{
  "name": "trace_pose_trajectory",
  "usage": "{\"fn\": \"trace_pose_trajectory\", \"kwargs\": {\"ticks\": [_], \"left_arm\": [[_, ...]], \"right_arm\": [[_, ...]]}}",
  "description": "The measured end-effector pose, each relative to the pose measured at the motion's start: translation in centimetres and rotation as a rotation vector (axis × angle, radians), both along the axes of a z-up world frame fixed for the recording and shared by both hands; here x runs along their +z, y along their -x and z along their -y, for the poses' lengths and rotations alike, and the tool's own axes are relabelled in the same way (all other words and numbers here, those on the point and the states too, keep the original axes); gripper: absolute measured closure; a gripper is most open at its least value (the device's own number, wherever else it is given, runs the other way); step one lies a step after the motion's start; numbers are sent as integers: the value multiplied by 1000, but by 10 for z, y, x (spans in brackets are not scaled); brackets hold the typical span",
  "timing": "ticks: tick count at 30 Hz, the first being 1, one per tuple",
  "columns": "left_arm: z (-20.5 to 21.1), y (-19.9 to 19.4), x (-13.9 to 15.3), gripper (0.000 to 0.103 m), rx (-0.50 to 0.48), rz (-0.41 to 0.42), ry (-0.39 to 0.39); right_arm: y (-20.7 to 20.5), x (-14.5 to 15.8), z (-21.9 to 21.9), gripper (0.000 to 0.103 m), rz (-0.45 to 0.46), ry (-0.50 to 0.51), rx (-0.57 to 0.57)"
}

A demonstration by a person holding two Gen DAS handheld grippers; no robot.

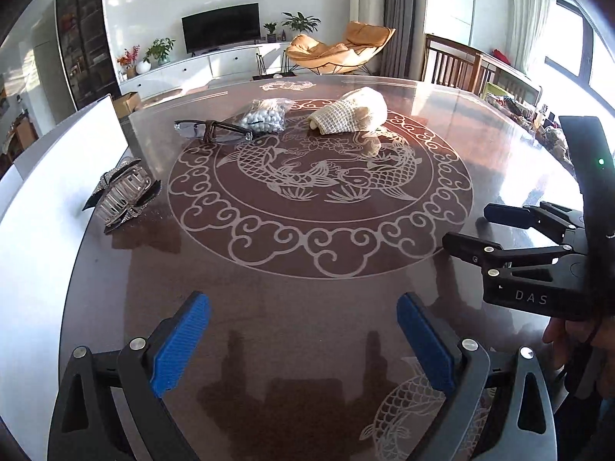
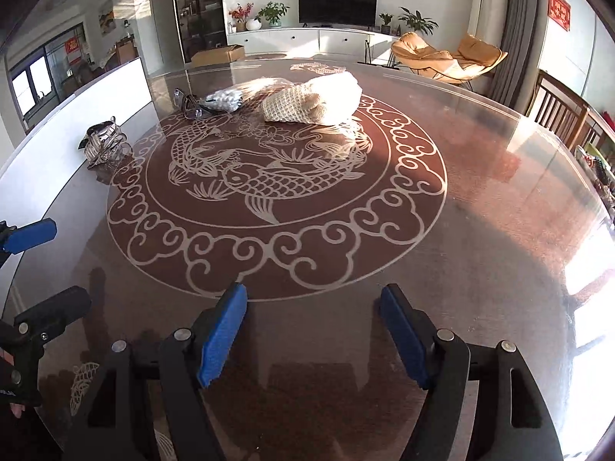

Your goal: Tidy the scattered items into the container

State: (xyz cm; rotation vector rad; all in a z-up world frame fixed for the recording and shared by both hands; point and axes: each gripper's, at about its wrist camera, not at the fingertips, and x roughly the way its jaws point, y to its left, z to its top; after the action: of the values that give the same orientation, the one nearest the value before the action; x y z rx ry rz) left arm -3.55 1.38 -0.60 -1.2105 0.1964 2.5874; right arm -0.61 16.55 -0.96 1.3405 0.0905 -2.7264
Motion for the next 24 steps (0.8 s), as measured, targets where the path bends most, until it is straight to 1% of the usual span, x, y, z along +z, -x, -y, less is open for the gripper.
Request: {"fn": "trace_pose_trajectory", "kwargs": {"ticks": [5,7,10,12,14,16,21,24], "left_arm": [[-2,0,-14,4,-1,21,-11],[-3,-2,-13,4,-7,3,-21],[-1,2,-16,4,-19,35,-44],[3,6,-19,4,-9,62,-68],[5,6,-17,4,-5,62,-87],[4,4,-17,4,-5,62,-80],[-3,2,-19,4,-9,63,-29],[-5,1,-19,3,-12,63,-12]], "right_arm": [[1,-1,3,23,5,4,13],[0,-1,4,22,6,2,15],[0,0,4,21,8,5,18],[0,0,5,21,8,5,18],[0,0,5,20,8,5,18],[0,0,5,20,8,5,18],[0,0,5,20,8,5,18],[0,0,5,20,8,5,18]]}}
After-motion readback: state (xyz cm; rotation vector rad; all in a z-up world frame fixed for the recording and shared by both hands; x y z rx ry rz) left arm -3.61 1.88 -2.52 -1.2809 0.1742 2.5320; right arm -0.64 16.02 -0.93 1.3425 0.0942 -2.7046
